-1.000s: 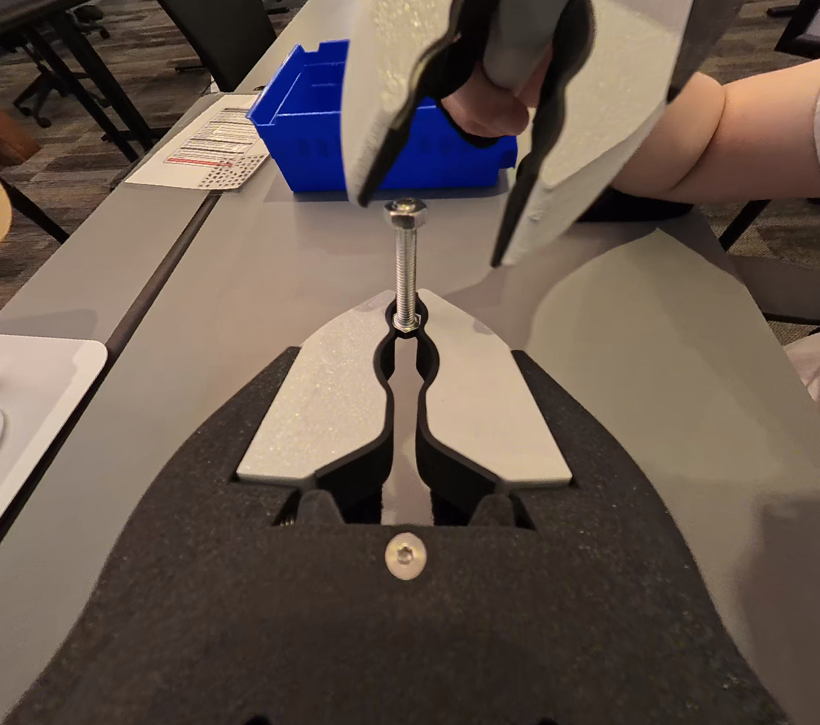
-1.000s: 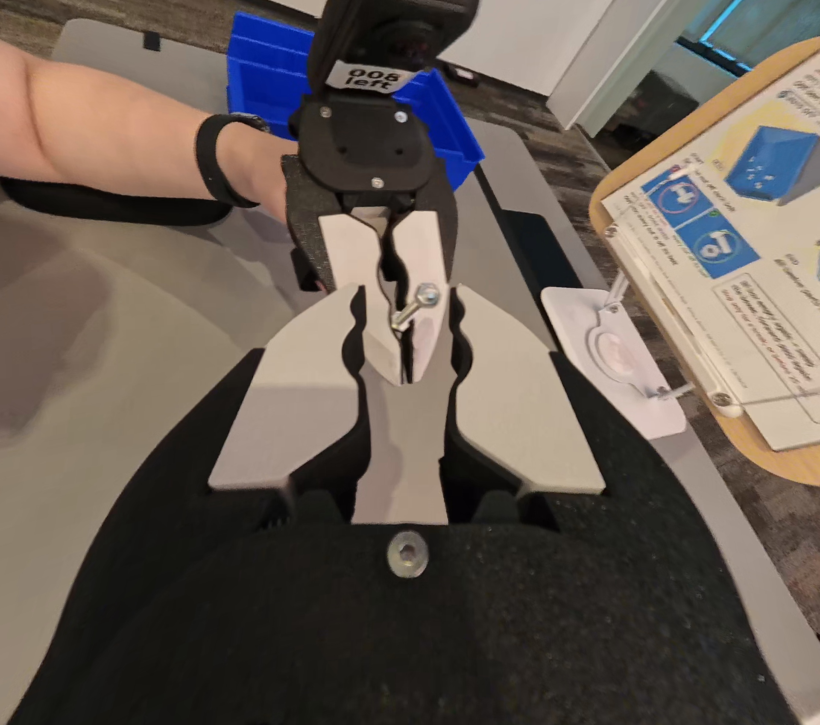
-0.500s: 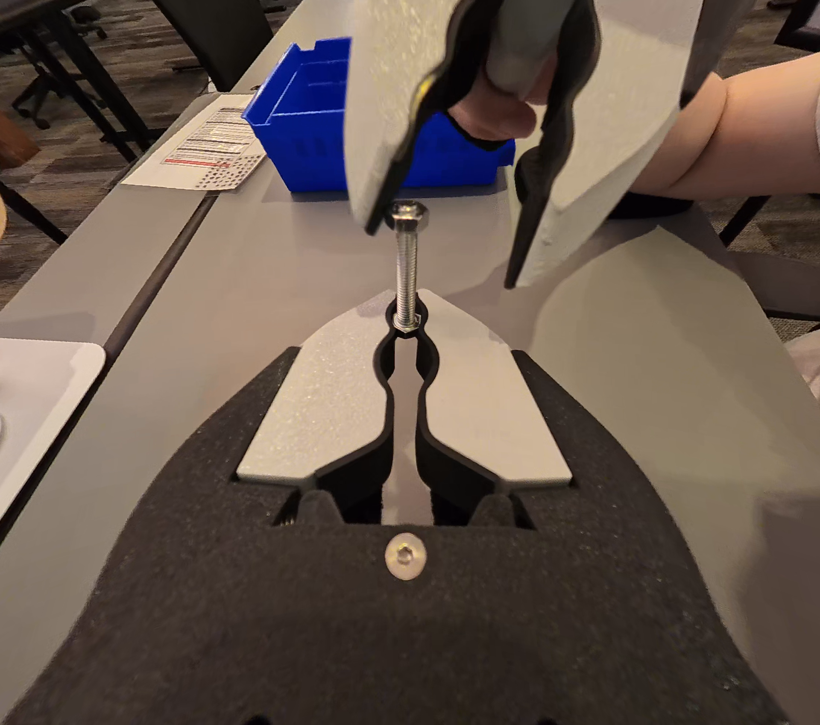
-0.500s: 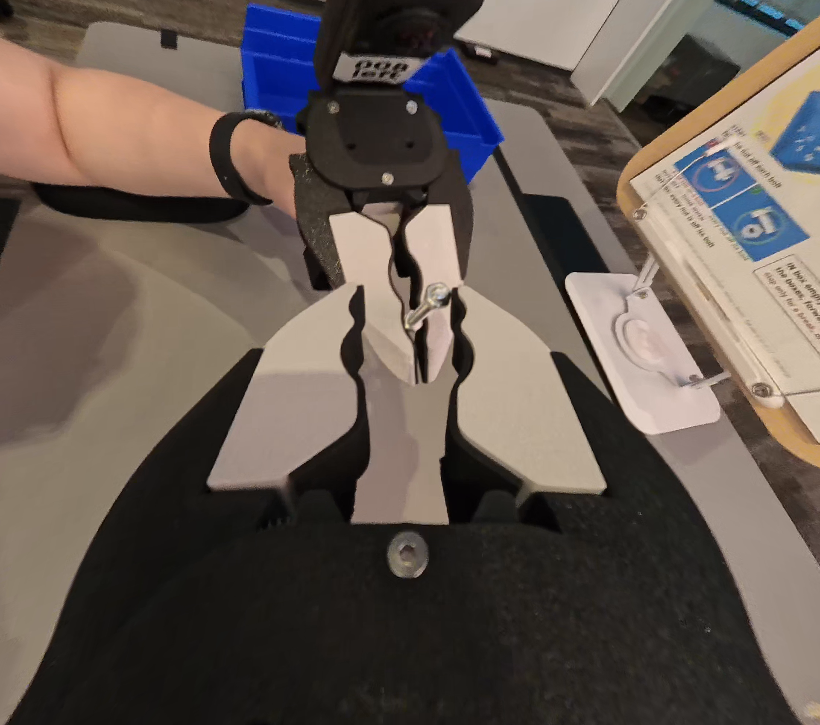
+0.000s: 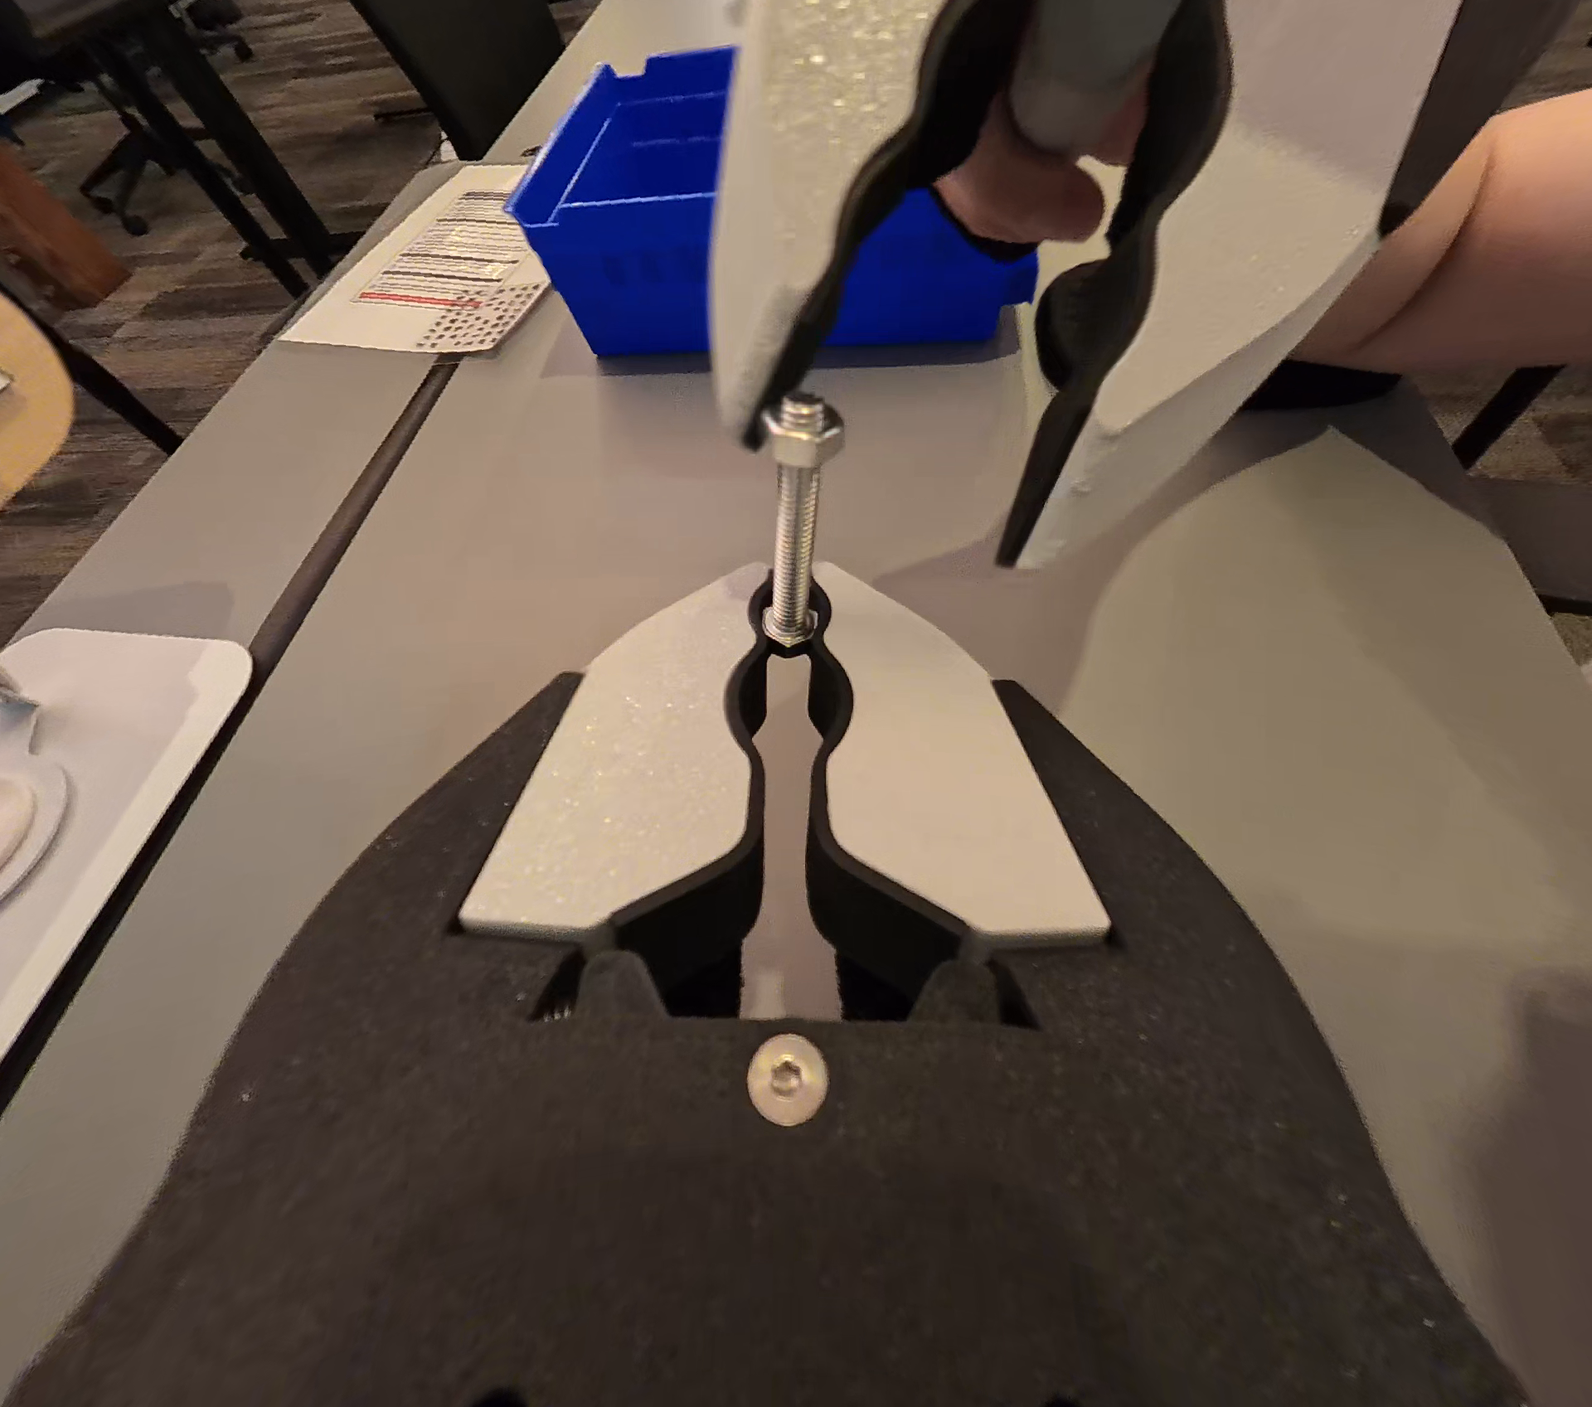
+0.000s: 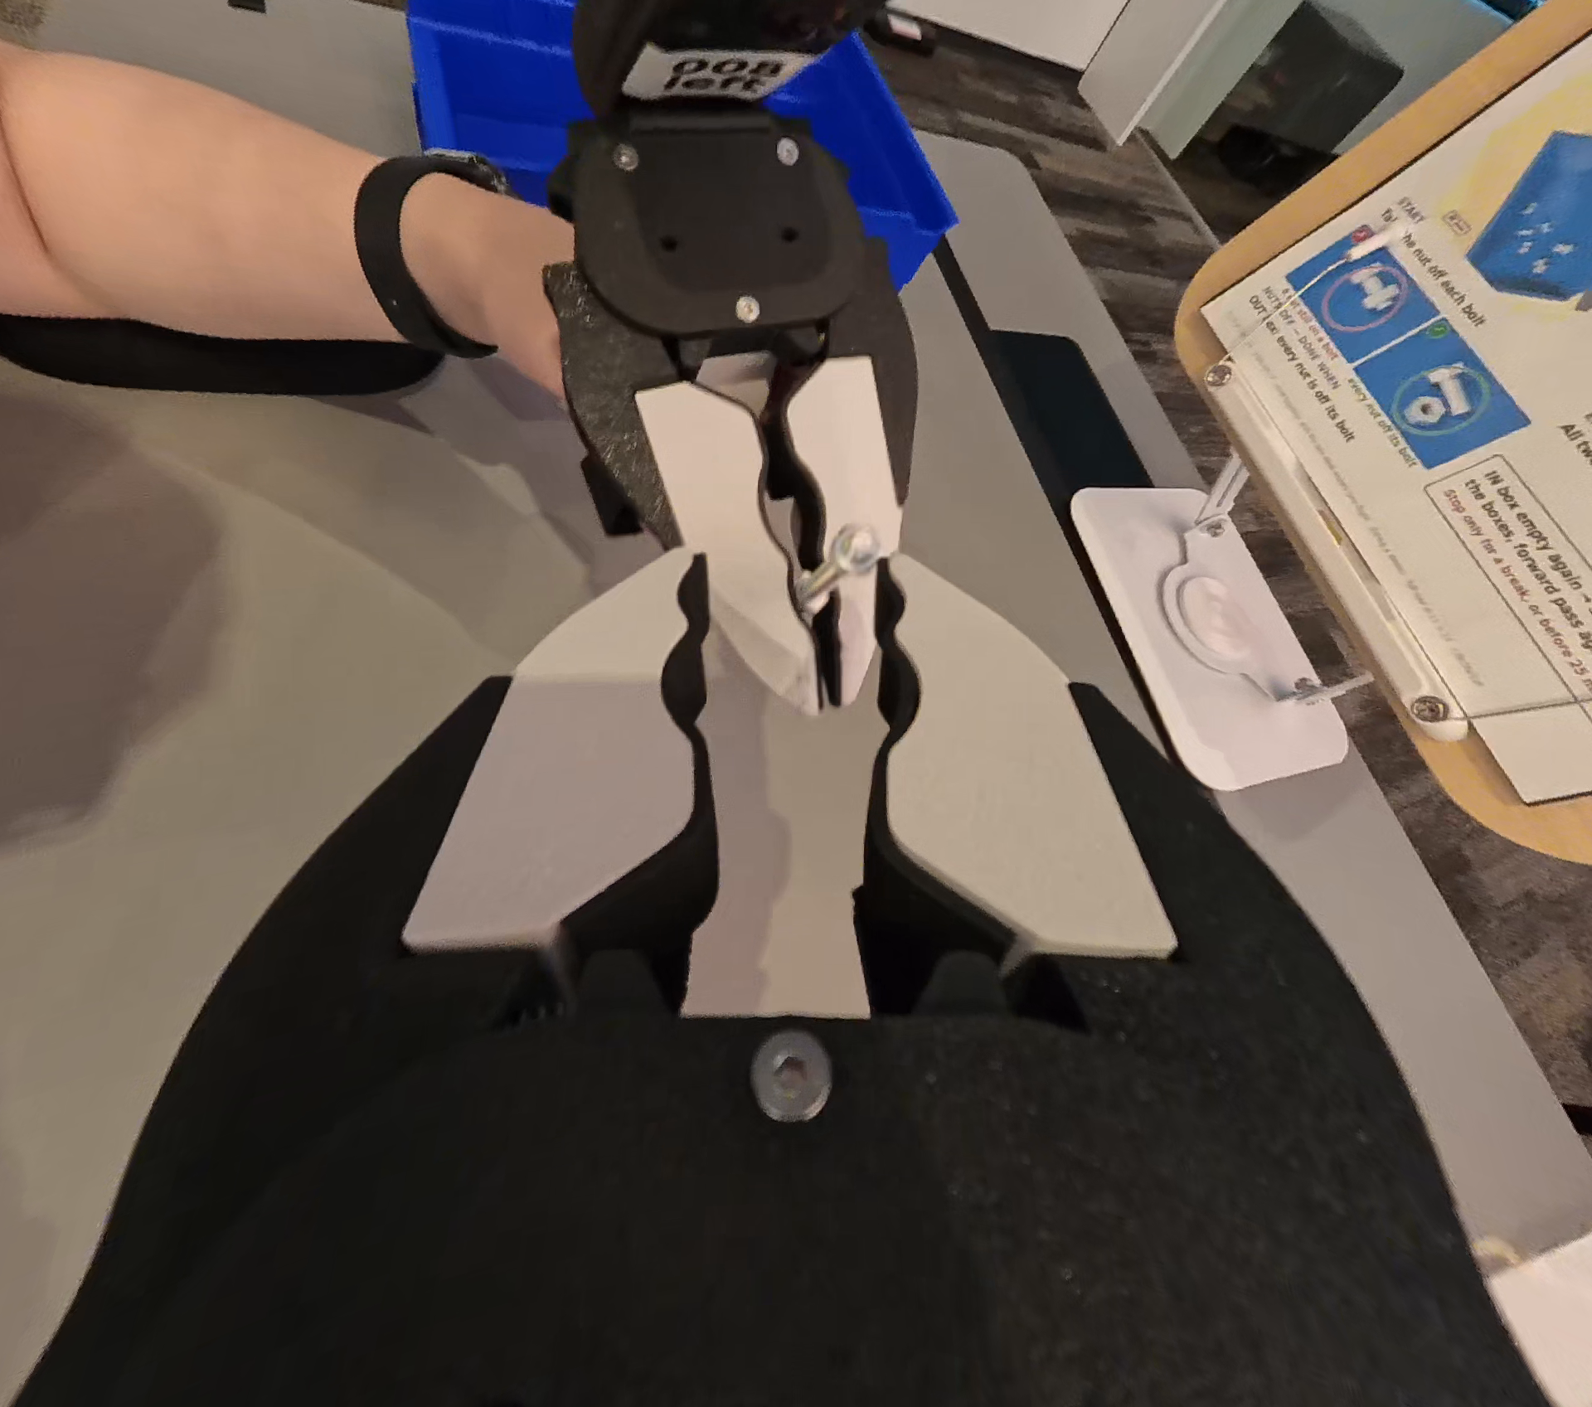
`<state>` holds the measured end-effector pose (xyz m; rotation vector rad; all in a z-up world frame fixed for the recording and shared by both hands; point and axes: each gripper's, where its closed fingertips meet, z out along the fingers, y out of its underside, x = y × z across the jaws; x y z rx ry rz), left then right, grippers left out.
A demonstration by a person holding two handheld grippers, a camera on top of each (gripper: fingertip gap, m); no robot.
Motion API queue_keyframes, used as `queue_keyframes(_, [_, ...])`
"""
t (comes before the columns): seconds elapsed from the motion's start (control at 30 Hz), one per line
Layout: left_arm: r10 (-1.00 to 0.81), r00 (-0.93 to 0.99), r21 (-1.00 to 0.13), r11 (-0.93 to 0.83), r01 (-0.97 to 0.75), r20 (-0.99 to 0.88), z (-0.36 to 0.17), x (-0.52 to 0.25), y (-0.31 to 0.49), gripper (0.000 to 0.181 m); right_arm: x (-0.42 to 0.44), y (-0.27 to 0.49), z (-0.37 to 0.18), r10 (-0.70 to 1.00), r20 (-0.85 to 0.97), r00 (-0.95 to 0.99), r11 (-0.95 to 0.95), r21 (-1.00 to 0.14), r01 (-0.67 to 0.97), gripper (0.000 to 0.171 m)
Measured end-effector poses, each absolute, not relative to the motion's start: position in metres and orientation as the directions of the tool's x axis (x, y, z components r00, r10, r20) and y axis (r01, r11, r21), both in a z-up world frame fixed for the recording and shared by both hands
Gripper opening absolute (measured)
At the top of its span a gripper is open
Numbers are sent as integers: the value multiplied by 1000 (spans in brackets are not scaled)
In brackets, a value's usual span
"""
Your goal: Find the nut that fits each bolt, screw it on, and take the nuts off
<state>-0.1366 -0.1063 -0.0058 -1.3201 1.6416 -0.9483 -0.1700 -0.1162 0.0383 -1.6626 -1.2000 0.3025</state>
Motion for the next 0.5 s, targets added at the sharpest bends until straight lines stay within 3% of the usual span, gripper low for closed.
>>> queue_keyframes(0.07, [-989,-107,-924,137,-358,-105,-1,-140,-100,3,-166,-122,33,836,309,453,-20,-808,589,23])
queue_keyframes(0.33, [-980,-185,-923,139,-358,-76,-5,-135,-117,3,-171,-113,44,798,347,492,42,-847,529,36])
queue_keyframes(0.43, [-984,-155,-922,137,-361,-86,-4,-136,-111,3,-171,-116,36,812,356,462,27,-814,580,39])
queue_keyframes(0.5, [-990,-127,-932,102,-349,-61,-1,-139,-104,3,-169,-123,31,837,339,430,6,-792,611,23])
